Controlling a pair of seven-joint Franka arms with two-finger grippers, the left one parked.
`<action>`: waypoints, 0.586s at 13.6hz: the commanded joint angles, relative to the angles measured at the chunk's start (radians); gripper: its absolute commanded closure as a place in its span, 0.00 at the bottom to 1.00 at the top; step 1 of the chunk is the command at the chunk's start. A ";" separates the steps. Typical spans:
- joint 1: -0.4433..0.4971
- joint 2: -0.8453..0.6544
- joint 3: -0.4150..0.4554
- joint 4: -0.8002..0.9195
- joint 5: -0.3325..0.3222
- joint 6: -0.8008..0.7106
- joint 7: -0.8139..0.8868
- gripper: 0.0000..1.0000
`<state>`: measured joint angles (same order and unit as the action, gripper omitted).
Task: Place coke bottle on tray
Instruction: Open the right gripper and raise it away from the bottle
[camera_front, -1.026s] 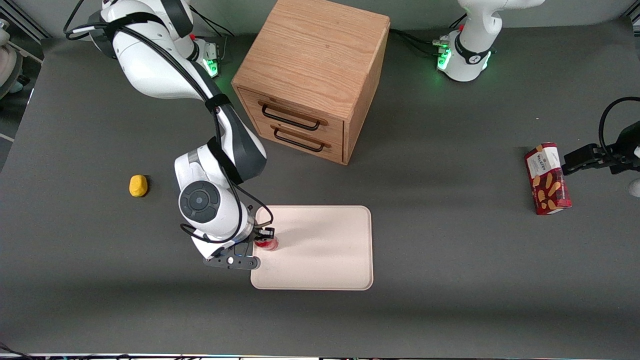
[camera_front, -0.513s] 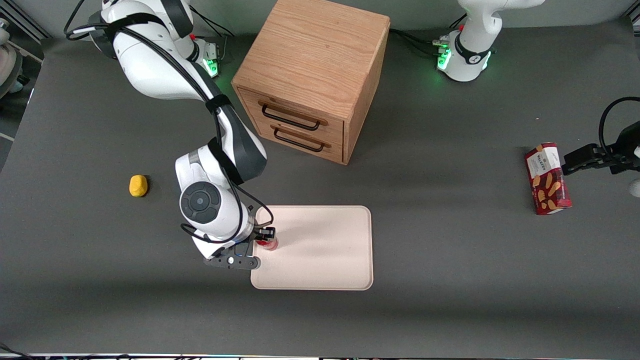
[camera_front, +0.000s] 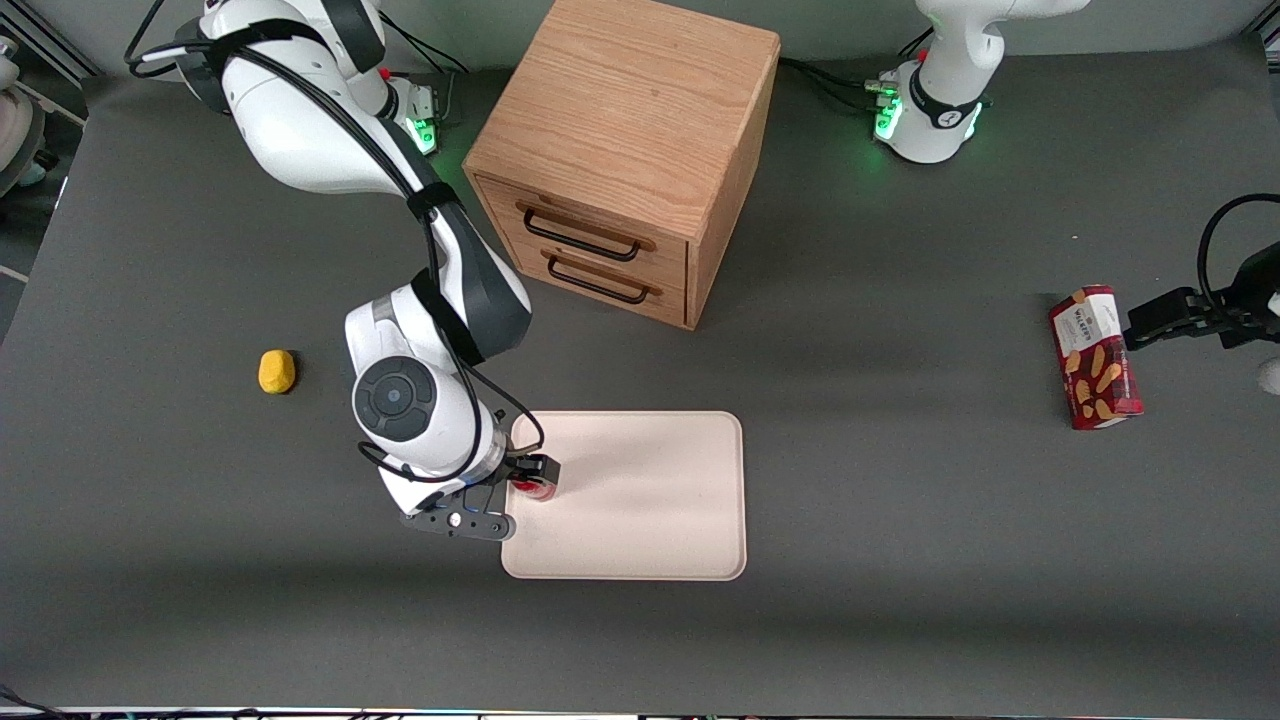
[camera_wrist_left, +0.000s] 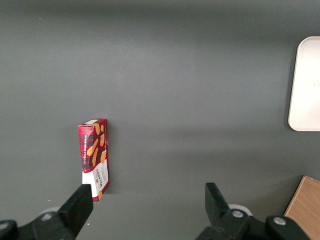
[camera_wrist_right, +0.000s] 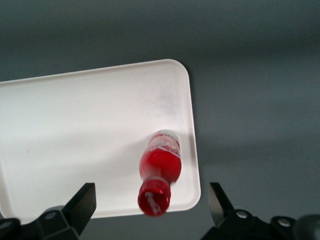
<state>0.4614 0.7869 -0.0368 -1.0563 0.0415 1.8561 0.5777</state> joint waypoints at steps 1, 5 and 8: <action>0.013 -0.096 0.001 -0.016 -0.015 -0.102 0.031 0.00; 0.014 -0.230 0.003 -0.016 -0.015 -0.262 0.030 0.00; 0.014 -0.320 0.003 -0.018 -0.014 -0.382 0.028 0.00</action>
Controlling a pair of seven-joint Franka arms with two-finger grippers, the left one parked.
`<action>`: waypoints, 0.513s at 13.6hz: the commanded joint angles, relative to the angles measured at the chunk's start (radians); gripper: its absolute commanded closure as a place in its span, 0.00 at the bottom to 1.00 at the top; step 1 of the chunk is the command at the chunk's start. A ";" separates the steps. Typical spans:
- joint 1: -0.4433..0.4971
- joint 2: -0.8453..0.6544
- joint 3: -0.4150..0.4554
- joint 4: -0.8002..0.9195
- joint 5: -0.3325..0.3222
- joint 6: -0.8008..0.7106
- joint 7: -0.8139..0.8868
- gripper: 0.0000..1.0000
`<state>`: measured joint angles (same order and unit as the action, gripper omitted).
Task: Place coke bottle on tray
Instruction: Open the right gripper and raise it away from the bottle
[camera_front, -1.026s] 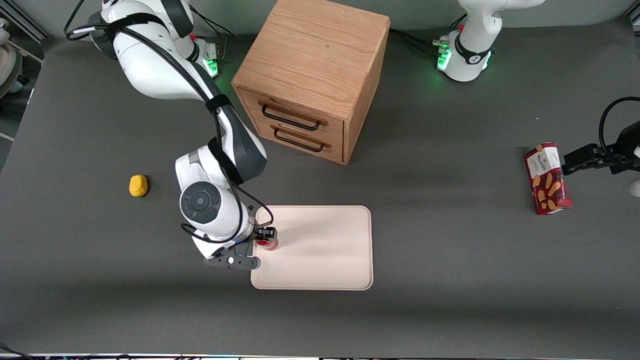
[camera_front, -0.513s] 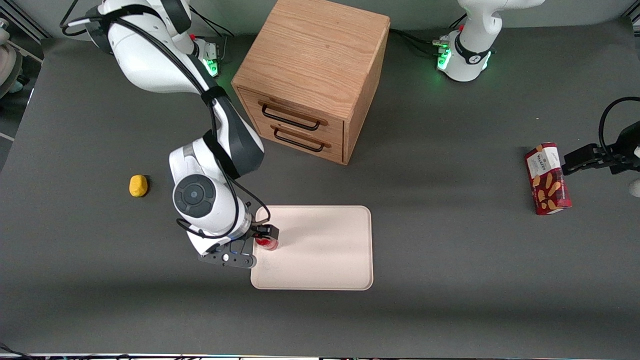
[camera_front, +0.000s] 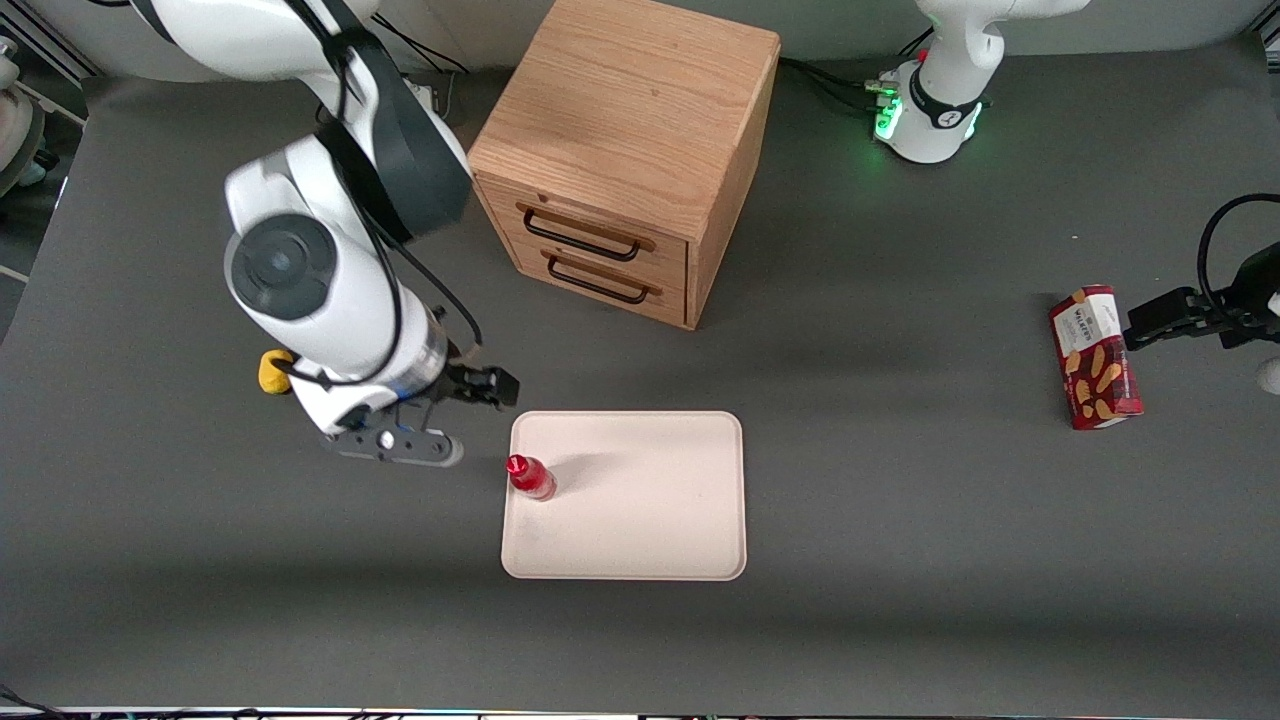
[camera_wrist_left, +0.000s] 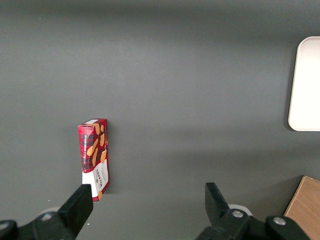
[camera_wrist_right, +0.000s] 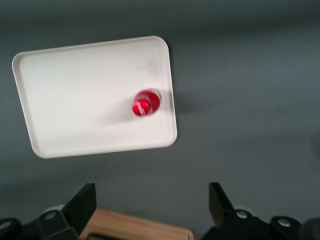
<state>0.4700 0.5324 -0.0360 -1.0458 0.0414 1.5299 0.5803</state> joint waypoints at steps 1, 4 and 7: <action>0.002 -0.092 0.002 -0.029 -0.014 -0.085 0.021 0.00; -0.052 -0.199 0.016 -0.109 -0.012 -0.135 -0.023 0.00; -0.244 -0.348 0.135 -0.267 -0.015 -0.128 -0.144 0.00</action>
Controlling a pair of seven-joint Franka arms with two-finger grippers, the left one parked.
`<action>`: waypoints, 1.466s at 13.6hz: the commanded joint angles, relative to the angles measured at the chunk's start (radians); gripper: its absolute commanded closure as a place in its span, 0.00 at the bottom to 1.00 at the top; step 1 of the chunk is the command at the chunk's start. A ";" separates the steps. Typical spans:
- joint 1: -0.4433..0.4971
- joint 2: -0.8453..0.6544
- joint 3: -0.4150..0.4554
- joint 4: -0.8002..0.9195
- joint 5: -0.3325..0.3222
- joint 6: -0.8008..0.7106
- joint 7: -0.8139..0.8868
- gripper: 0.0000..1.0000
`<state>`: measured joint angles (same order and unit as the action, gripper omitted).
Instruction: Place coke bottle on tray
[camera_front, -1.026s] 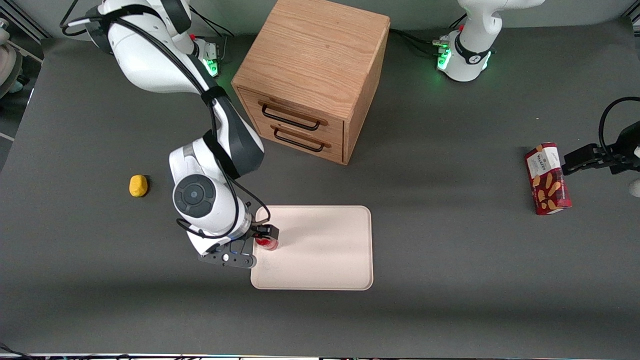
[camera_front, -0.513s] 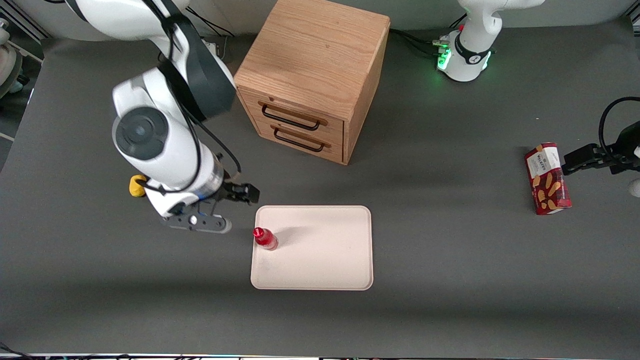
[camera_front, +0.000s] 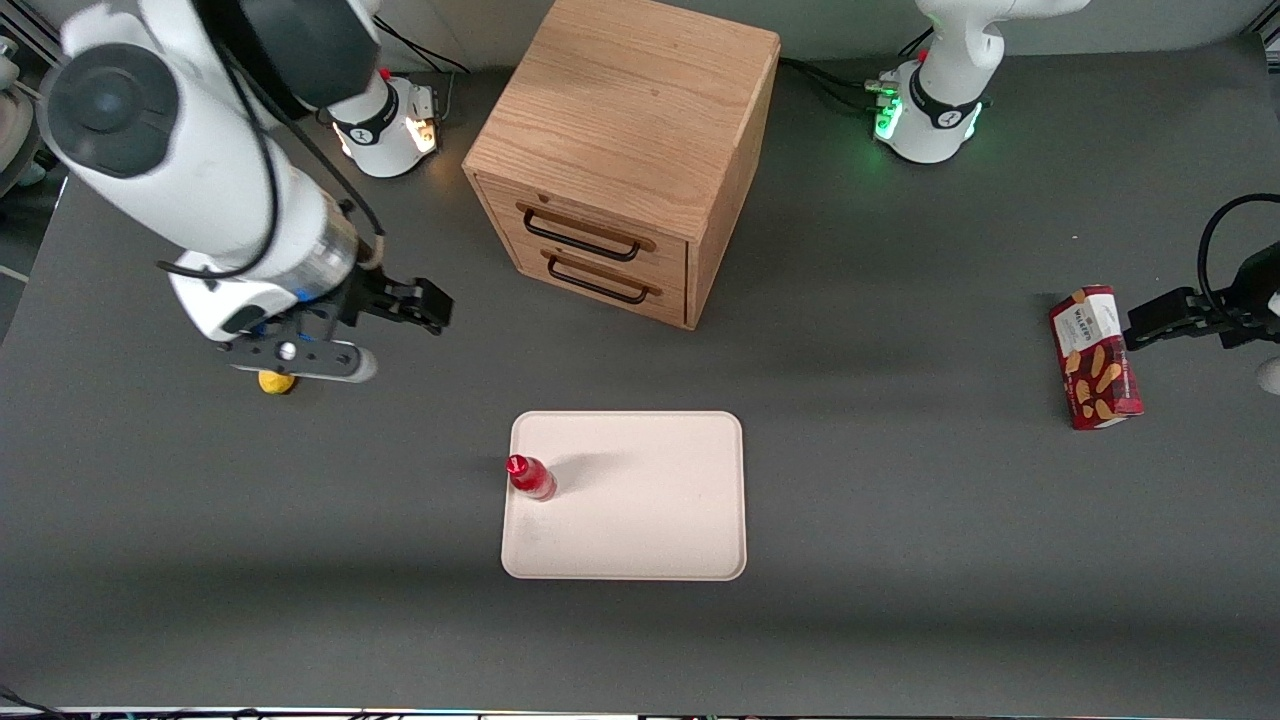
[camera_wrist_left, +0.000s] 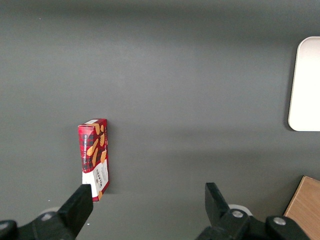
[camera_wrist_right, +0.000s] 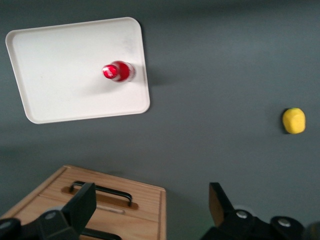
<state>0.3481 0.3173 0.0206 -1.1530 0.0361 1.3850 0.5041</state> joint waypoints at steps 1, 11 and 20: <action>-0.168 -0.155 0.091 -0.177 -0.010 0.016 -0.099 0.00; -0.324 -0.310 -0.028 -0.366 -0.012 0.106 -0.470 0.00; -0.284 -0.316 -0.103 -0.381 -0.012 0.154 -0.529 0.00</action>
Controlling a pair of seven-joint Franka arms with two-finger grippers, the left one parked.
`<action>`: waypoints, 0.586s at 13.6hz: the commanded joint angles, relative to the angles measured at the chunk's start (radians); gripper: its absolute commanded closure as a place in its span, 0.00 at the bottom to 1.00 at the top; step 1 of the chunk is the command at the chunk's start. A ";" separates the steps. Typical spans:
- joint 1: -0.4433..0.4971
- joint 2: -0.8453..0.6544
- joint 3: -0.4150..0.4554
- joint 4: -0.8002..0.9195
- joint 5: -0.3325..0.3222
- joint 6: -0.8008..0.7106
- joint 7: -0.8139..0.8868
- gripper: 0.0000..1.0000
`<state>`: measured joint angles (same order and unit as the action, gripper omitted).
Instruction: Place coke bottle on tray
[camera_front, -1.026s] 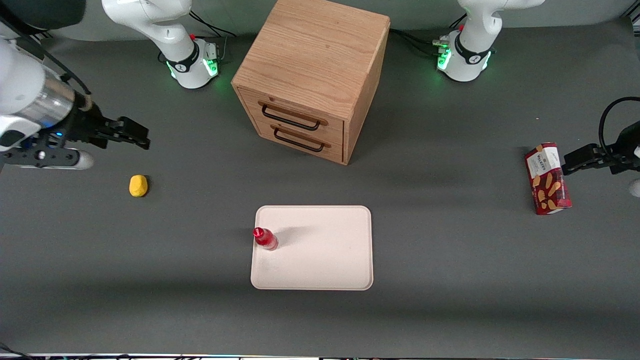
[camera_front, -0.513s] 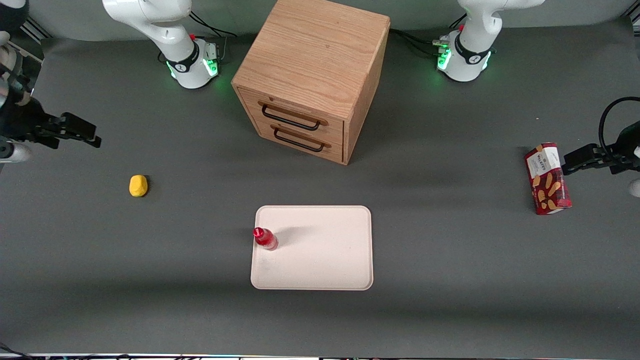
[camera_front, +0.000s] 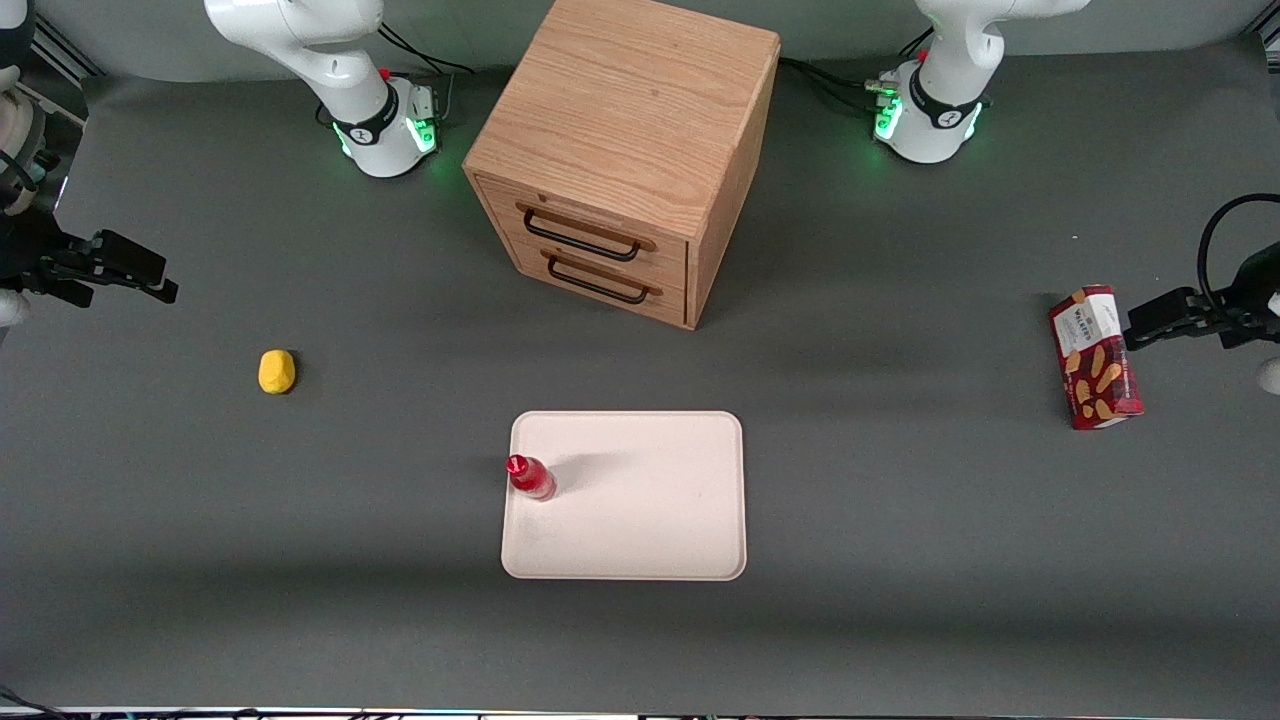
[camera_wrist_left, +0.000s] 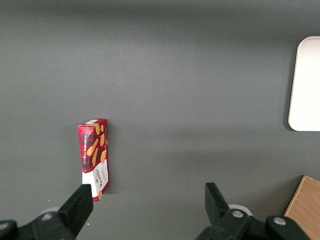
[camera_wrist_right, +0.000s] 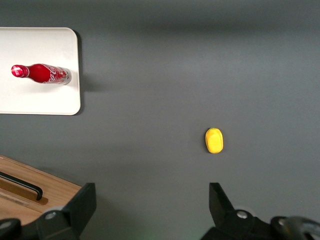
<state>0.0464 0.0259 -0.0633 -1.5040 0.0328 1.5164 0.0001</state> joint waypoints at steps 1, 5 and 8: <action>0.018 -0.023 -0.020 -0.027 -0.008 0.022 -0.025 0.00; 0.016 -0.024 -0.018 -0.025 -0.007 0.015 -0.008 0.00; 0.018 -0.026 -0.018 -0.027 -0.013 -0.002 -0.002 0.00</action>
<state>0.0468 0.0259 -0.0669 -1.5051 0.0328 1.5164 -0.0017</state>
